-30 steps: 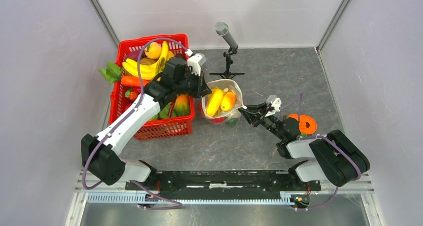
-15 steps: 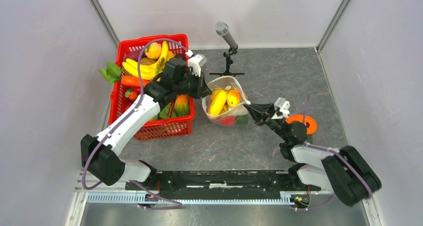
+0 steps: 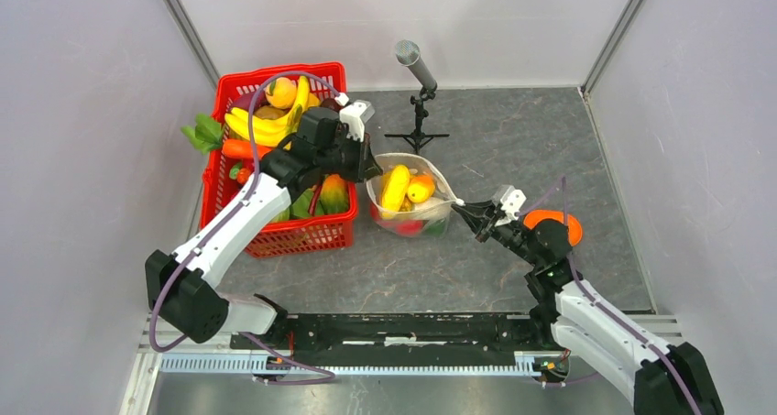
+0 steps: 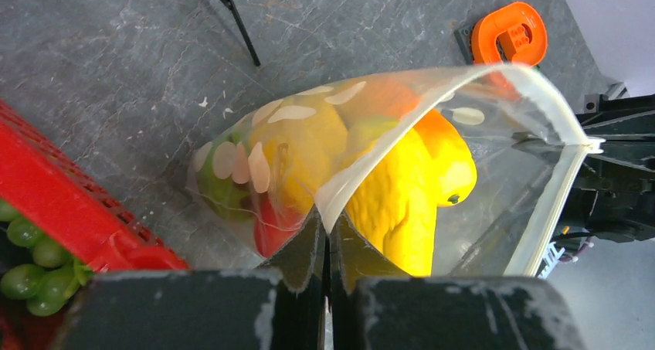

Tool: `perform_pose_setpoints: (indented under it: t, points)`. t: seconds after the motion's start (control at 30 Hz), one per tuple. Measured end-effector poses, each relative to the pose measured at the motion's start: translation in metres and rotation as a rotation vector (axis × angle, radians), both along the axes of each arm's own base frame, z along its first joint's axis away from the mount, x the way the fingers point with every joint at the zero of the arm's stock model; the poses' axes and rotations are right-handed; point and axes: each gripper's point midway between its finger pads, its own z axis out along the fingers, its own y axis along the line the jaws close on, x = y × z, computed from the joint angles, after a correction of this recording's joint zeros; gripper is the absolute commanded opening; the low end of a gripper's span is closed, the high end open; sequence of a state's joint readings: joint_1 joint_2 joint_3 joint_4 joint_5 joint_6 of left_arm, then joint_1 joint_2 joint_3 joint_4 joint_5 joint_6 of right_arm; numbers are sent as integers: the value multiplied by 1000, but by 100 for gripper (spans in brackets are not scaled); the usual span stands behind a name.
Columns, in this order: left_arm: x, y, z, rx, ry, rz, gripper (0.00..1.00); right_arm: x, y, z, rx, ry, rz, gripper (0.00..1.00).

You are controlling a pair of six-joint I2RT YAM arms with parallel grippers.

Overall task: Place the food in the zip-top bag and seal the zipper
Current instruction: Zip the zipper food storage bag at the center of the board.

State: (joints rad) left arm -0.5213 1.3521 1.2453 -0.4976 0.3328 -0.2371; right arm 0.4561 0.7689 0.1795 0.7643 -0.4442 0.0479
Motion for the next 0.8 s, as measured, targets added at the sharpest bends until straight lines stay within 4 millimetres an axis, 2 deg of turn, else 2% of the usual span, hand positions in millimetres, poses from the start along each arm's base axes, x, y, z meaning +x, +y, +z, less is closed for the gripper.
perform_pose_setpoints:
  t: [0.1,0.23,0.27,0.33,0.4,0.53,0.7,0.8]
  points:
    - [0,5,2,19,1,6,4,-5,-3,-16,-58,53,-2,0]
    - [0,5,7,29,-3,-4,10,-10,-4,-8,-83,53,11,0]
    - [0,5,8,28,-3,-10,17,-11,-4,-7,-87,52,16,0]
    - [0,4,8,28,-3,-20,45,-11,-3,-6,-96,58,23,0]
    - [0,4,7,33,-8,-28,60,-12,-3,-10,-105,75,27,0]
    - [1,2,17,21,-39,-39,75,-13,-1,-12,-109,91,40,0]
    - [1,2,33,3,-111,-65,78,-12,2,-13,-96,116,50,0]
    - [-4,-6,58,-49,-214,-149,78,-11,3,-8,-89,117,50,0]
